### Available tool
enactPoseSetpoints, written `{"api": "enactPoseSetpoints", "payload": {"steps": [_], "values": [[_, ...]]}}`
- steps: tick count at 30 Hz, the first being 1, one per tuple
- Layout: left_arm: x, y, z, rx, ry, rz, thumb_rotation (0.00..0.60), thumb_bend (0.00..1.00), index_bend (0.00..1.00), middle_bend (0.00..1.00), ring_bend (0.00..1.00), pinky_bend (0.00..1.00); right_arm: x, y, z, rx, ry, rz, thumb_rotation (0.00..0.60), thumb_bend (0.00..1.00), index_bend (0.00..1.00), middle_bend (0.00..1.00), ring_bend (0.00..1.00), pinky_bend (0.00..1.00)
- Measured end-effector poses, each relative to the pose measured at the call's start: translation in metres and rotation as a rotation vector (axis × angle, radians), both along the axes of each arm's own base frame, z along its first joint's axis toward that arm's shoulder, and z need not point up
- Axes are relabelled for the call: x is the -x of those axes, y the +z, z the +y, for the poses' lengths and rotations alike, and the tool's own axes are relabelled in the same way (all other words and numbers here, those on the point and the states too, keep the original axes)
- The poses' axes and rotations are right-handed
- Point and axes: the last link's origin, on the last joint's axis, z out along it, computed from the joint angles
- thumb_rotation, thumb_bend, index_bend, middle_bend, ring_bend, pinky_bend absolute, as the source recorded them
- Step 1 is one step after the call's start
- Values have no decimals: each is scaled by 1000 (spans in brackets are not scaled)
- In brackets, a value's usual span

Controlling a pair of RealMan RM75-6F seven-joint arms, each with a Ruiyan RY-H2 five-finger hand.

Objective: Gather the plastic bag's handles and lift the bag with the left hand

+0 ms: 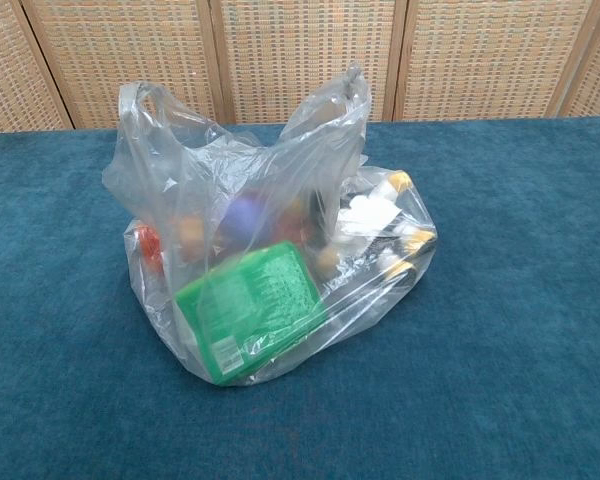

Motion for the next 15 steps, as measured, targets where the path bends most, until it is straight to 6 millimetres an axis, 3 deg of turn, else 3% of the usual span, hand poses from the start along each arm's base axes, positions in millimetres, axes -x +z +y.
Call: {"api": "enactPoseSetpoints", "payload": {"steps": [10, 15], "values": [[1, 1, 0, -6, 4, -2, 600, 177, 0, 0, 0, 0, -3, -6, -6, -25, 18, -21, 600, 0, 0, 0, 0, 0], [1, 4, 0, -13, 8, -3, 600, 178, 0, 0, 0, 0, -18, -18, -38, -85, 114, -77, 600, 0, 0, 0, 0, 0]]}}
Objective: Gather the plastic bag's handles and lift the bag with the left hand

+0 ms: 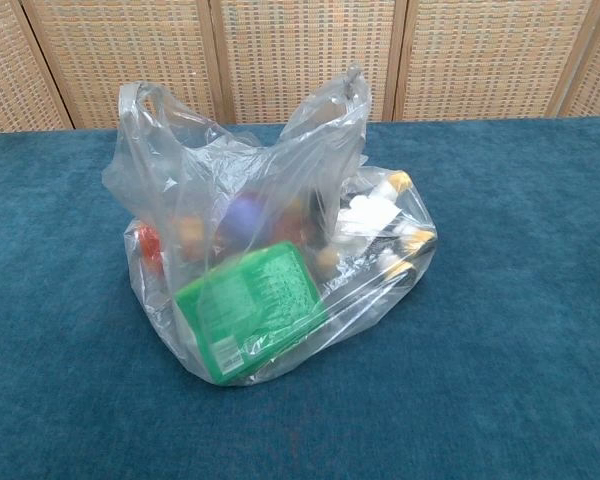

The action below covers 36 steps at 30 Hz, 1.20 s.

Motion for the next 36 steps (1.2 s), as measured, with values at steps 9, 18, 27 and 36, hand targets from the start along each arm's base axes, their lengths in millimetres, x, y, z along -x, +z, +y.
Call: {"api": "enactPoseSetpoints", "payload": {"steps": [9, 18, 27, 36], "values": [[3, 5, 2, -39, 36, 2, 600, 180, 0, 0, 0, 0, -50, -28, -66, -124, 167, -115, 600, 0, 0, 0, 0, 0], [7, 10, 2, -47, 54, -8, 600, 180, 0, 0, 0, 0, -109, -59, -96, -204, 261, -211, 600, 0, 0, 0, 0, 0], [8, 12, 4, -42, 52, -15, 600, 179, 0, 0, 0, 0, -161, -99, -114, -246, 322, -217, 600, 0, 0, 0, 0, 0], [10, 12, 6, -34, 59, -19, 600, 179, 0, 0, 0, 0, -180, -120, -138, -208, 327, -201, 600, 0, 0, 0, 0, 0]]}}
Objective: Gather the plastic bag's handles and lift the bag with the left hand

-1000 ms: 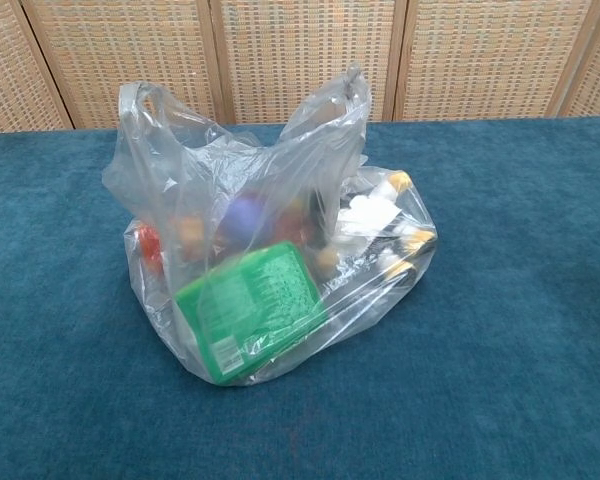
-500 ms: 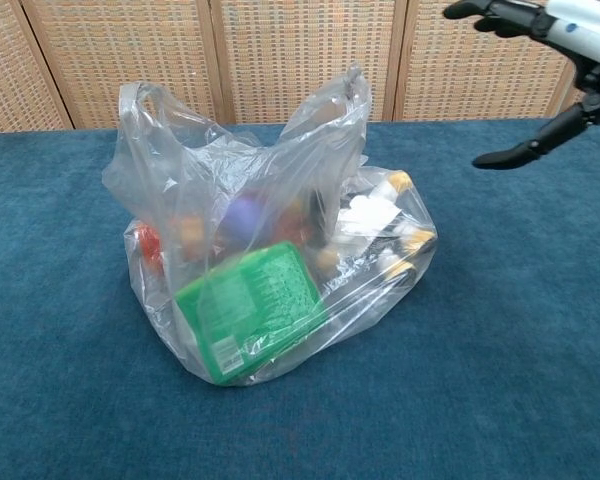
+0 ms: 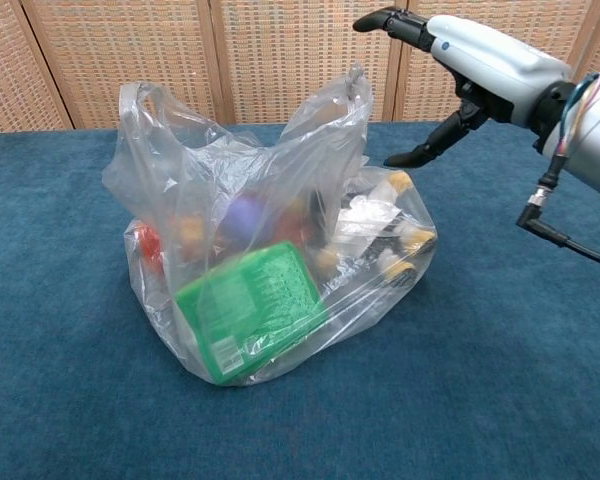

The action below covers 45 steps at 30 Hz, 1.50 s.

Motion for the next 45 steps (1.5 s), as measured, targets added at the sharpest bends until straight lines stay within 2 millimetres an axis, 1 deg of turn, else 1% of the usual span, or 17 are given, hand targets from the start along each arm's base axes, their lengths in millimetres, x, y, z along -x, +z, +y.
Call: {"api": "enactPoseSetpoints", "payload": {"steps": [8, 15, 18, 28, 36, 38, 40, 42, 44, 45], "values": [[3, 2, 3, -4, 9, -7, 600, 179, 0, 0, 0, 0, -22, -11, -11, -15, -18, -93, 600, 0, 0, 0, 0, 0], [5, 1, 6, 4, 21, -10, 600, 179, 0, 0, 0, 0, -44, -33, -16, -54, -42, -216, 600, 0, 0, 0, 0, 0], [6, 1, 7, 4, 25, -11, 600, 180, 0, 0, 0, 0, -52, -40, -18, -60, -58, -285, 600, 0, 0, 0, 0, 0], [10, 3, 11, 2, 46, -20, 600, 179, 0, 0, 0, 0, -75, -39, -31, -6, -70, -427, 600, 0, 0, 0, 0, 0], [10, 2, 14, 9, 54, -17, 600, 181, 0, 0, 0, 0, -85, -35, -34, -25, -86, -583, 600, 0, 0, 0, 0, 0], [10, 2, 14, 10, 55, -17, 600, 179, 0, 0, 0, 0, -86, -34, -33, -26, -84, -597, 600, 4, 0, 0, 0, 0], [9, 1, 14, 10, 54, -17, 600, 180, 0, 0, 0, 0, -86, -32, -33, -25, -80, -605, 600, 39, 0, 0, 0, 0], [9, 1, 14, 11, 53, -17, 600, 180, 0, 0, 0, 0, -87, -29, -32, -23, -76, -612, 600, 114, 0, 0, 0, 0], [8, 1, 14, 13, 51, -17, 600, 179, 0, 0, 0, 0, -87, -27, -31, -25, -73, -620, 600, 224, 0, 0, 0, 0], [8, 1, 14, 14, 51, -17, 600, 180, 0, 0, 0, 0, -87, -26, -30, -26, -71, -625, 600, 258, 0, 0, 0, 0]]}}
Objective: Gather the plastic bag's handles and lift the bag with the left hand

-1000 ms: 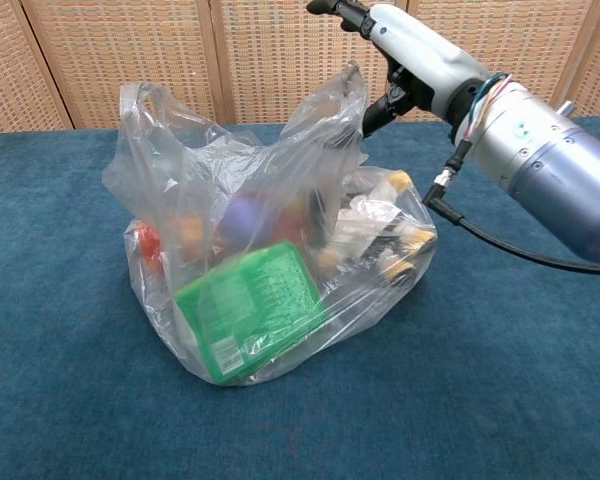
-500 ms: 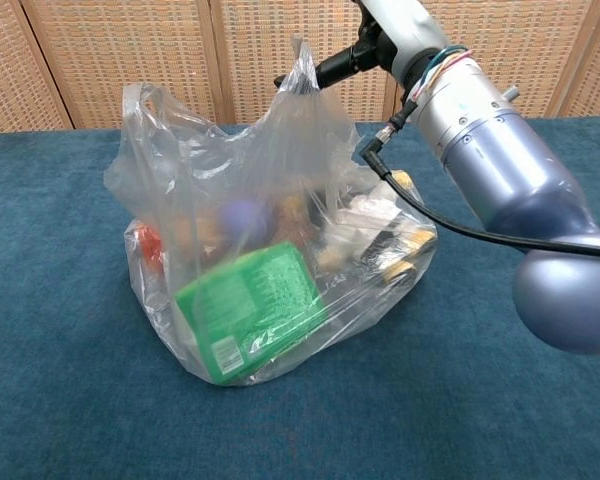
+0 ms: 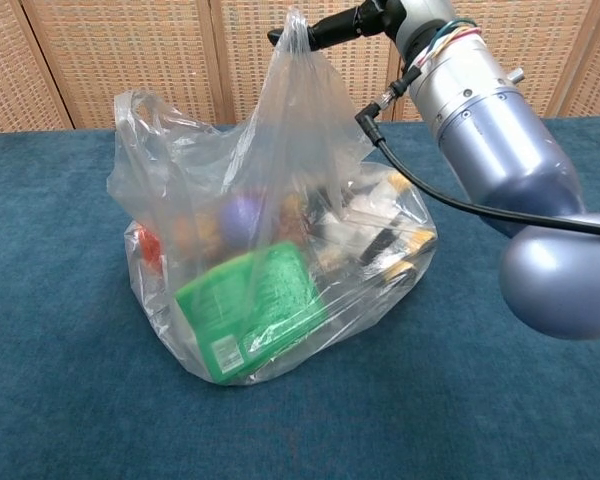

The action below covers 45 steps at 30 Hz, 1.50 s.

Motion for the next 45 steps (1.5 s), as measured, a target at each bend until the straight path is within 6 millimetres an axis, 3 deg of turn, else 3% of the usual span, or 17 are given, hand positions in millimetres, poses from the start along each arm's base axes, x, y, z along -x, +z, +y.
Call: {"api": "enactPoseSetpoints", "payload": {"steps": [18, 25, 34, 45], "values": [[0, -3, 2, 23, -6, -22, 600, 182, 0, 0, 0, 0, -9, 12, 13, 13, 46, 9, 600, 657, 0, 0, 0, 0], [-2, -7, 7, 71, -22, -101, 600, 187, 0, 0, 0, 0, -11, 16, 21, 30, 96, 61, 600, 706, 0, 0, 0, 0], [-15, -13, 30, 192, -92, -404, 600, 215, 0, 0, 0, 0, -8, 20, 29, 47, 129, 123, 600, 705, 1, 0, 0, 0], [-38, -33, 74, 462, -108, -936, 600, 229, 0, 0, 0, 12, -6, 28, 30, 58, 132, 130, 600, 706, 0, 0, 0, 0]]}}
